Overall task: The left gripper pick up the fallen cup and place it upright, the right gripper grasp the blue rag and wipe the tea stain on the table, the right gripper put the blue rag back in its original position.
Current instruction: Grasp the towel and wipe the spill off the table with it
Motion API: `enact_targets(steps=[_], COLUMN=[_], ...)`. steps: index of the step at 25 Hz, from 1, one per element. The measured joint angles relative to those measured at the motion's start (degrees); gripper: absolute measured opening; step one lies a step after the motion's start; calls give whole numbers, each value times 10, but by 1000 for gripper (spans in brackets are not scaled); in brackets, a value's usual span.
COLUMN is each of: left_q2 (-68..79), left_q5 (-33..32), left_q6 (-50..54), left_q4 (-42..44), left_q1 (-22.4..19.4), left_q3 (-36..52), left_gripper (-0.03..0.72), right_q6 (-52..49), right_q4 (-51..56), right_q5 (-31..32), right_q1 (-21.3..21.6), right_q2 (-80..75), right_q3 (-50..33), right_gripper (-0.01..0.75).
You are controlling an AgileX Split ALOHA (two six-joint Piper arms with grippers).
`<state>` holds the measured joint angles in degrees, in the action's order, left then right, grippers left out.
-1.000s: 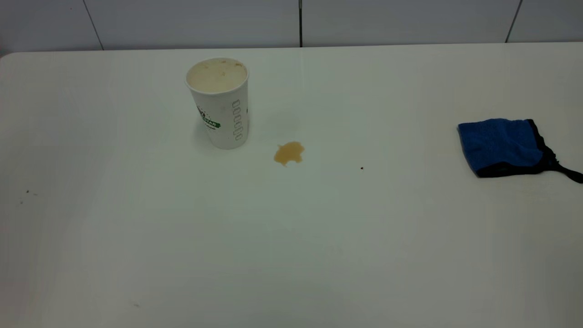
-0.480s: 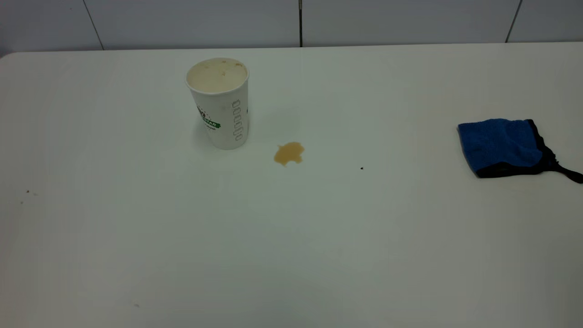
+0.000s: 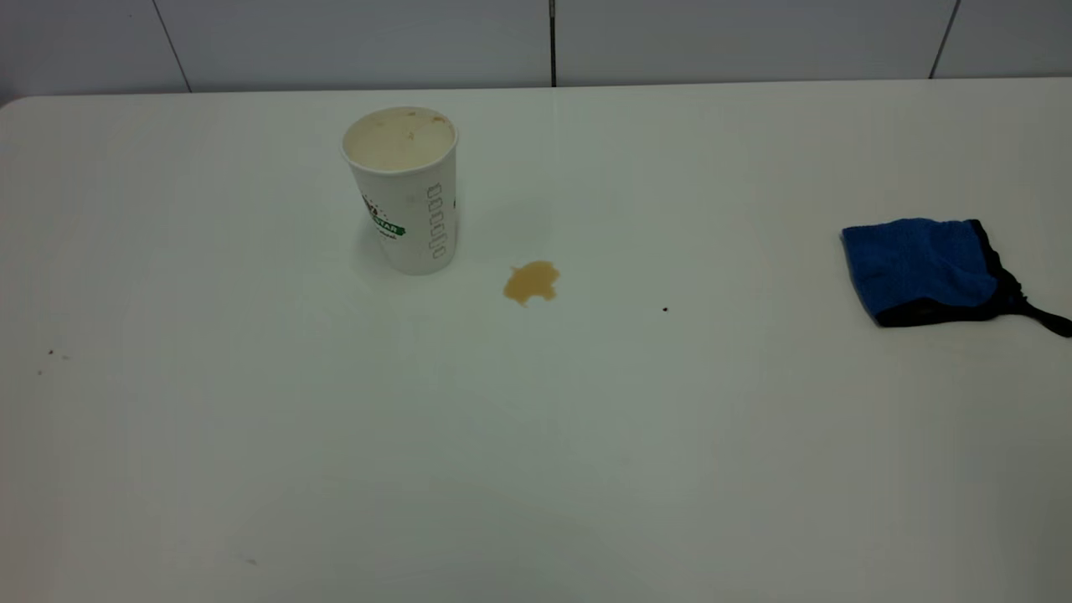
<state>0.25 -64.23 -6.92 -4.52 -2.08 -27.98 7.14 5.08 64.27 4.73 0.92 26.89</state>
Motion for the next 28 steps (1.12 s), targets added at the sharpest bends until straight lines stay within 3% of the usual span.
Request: enact_targets(steps=[28], left_q2=[-13], left_q5=[-2], left_q6=[26], left_q4=[34], left_q1=[0], left_q3=[1], left_gripper=[535], right_q6=[1], right_q4=[0], right_q5=[0], right_q1=[0], right_q2=[0], right_q3=[0], right_gripper=[238])
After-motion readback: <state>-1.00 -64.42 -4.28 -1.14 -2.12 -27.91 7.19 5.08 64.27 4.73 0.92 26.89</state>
